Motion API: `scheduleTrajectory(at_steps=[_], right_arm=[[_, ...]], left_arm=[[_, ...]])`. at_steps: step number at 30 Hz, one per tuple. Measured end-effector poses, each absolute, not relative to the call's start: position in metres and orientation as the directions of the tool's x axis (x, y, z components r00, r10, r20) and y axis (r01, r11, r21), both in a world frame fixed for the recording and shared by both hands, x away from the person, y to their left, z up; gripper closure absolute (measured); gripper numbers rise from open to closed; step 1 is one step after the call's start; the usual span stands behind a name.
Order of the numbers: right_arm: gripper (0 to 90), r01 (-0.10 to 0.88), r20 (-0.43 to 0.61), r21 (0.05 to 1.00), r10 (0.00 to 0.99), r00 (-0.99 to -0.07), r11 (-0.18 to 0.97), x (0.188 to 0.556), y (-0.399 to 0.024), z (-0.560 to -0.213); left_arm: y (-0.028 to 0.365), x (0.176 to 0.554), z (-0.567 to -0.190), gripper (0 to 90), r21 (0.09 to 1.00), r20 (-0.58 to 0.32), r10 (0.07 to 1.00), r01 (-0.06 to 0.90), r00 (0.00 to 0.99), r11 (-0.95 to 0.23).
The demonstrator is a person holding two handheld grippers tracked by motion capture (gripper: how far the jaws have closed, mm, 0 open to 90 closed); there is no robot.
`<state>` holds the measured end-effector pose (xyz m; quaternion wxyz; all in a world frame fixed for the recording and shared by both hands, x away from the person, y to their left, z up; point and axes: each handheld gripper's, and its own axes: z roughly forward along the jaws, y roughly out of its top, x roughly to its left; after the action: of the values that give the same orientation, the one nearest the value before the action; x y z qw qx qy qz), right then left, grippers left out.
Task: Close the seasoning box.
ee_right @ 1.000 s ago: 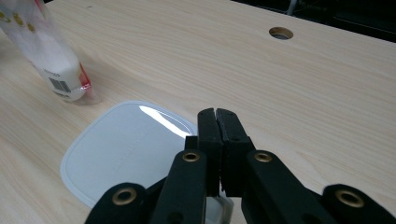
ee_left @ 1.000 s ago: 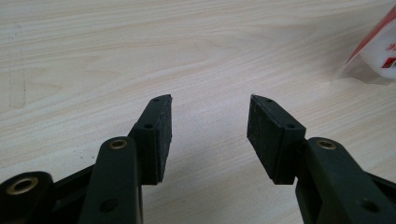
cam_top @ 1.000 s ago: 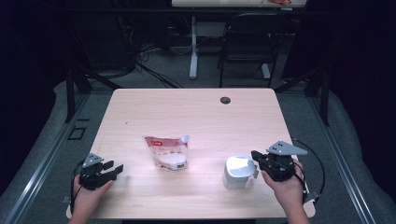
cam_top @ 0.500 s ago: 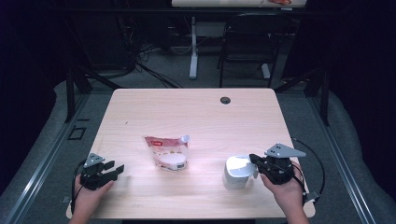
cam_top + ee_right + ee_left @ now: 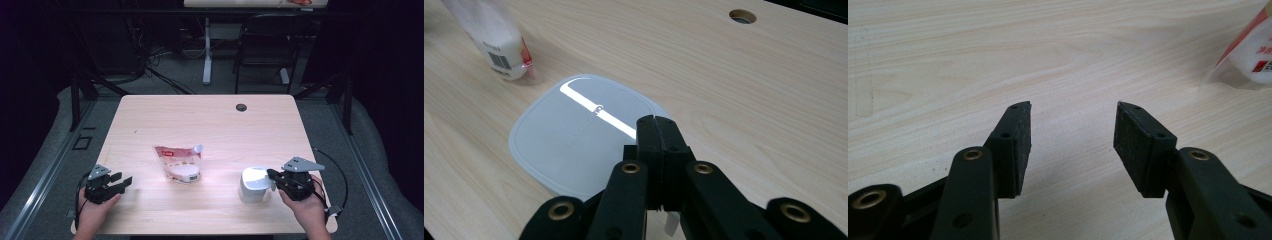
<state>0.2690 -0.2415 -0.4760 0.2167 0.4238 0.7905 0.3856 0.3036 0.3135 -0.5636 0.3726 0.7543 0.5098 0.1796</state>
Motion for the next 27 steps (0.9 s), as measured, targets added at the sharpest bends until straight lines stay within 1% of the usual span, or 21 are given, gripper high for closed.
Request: scheduleTrajectory(at_steps=[1, 2, 3, 7, 13, 16, 21, 27], right_arm=[[90.0, 0.502, -0.019, 0.793, 0.837, -0.547, 0.346, 0.2686, -0.2419, -0.4760], [90.0, 0.501, -0.009, 0.799, 0.839, -0.544, 0.333, 0.2678, -0.2424, -0.4767], [90.0, 0.504, -0.006, 0.797, 0.839, -0.544, 0.332, 0.2675, -0.2433, -0.4767], [90.0, 0.505, 0.003, 0.802, 0.842, -0.539, 0.320, 0.2674, -0.2455, -0.4776], [90.0, 0.502, 0.006, 0.807, 0.846, -0.534, 0.311, 0.2668, -0.2465, -0.4787], [90.0, 0.501, 0.016, 0.813, 0.847, -0.531, 0.298, 0.2669, -0.2475, -0.4797], [90.0, 0.501, 0.025, 0.814, 0.845, -0.535, 0.293, 0.2671, -0.2492, -0.4803], [90.0, 0.505, 0.042, 0.815, 0.840, -0.541, 0.284, 0.2678, -0.2517, -0.4809]], left_arm=[[0.3140, 0.3039, -0.5634, 49.0, 0.743, -0.115, 0.901, 0.638, 0.418, -0.201], [0.3143, 0.3046, -0.5645, 46.3, 0.749, -0.114, 0.902, 0.633, 0.416, -0.196], [0.3145, 0.3052, -0.5653, 45.3, 0.748, -0.118, 0.903, 0.635, 0.414, -0.193], [0.3158, 0.3057, -0.5652, 45.2, 0.740, -0.130, 0.907, 0.648, 0.400, -0.180], [0.3141, 0.3052, -0.5650, 42.2, 0.737, -0.108, 0.907, 0.645, 0.408, -0.202], [0.3137, 0.3065, -0.5652, 37.1, 0.722, -0.117, 0.902, 0.659, 0.416, -0.211], [0.3123, 0.3067, -0.5658, 33.0, 0.730, -0.110, 0.900, 0.649, 0.422, -0.214], [0.3118, 0.3058, -0.5648, 31.8, 0.741, -0.100, 0.901, 0.636, 0.421, -0.216]])
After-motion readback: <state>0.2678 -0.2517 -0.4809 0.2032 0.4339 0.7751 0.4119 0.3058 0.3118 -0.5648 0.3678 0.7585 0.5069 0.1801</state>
